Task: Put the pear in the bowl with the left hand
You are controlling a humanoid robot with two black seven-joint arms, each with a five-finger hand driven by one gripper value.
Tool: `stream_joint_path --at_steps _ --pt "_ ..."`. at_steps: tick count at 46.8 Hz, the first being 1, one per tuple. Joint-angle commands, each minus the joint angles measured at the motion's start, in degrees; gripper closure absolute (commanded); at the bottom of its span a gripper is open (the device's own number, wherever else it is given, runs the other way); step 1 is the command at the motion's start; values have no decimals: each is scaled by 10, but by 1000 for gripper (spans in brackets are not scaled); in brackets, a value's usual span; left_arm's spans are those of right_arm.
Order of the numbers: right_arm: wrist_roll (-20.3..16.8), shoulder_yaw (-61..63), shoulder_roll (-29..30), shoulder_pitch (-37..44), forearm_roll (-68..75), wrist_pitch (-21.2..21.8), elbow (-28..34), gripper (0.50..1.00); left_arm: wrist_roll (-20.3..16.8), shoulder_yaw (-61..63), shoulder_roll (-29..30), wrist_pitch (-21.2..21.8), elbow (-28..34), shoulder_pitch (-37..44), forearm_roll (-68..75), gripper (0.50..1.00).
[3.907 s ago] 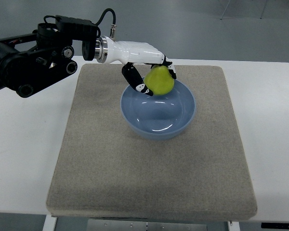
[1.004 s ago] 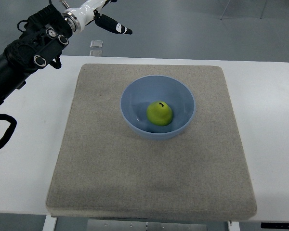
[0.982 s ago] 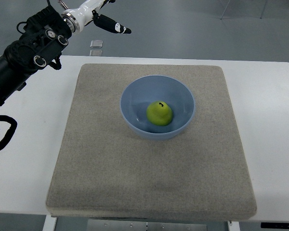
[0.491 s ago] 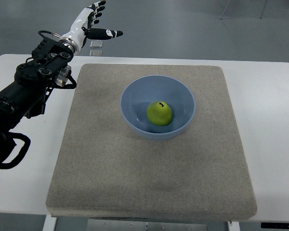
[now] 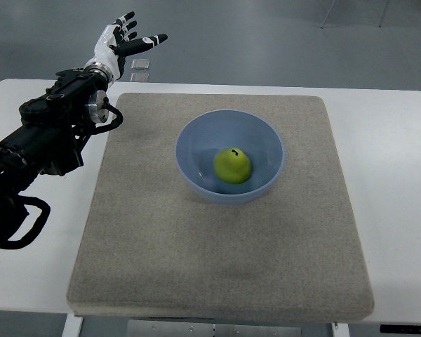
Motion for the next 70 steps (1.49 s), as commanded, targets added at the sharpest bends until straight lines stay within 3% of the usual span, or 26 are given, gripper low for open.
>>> stream_joint_path --at_steps 1,5,11,16,70 --pt "0 0 0 0 0 0 0 576 -3 1 -1 -8 -3 8 -51 512" --pt "0 0 0 0 0 0 0 576 -9 -1 -7 -26 -4 16 -75 514" --pt "0 0 0 0 0 0 0 576 -27 -34 -8 -86 -1 27 -89 514" --pt "0 0 0 0 0 0 0 576 -27 -73 -6 -102 0 41 -89 514" --pt "0 0 0 0 0 0 0 576 -28 -78 -8 -106 -6 29 -82 510"
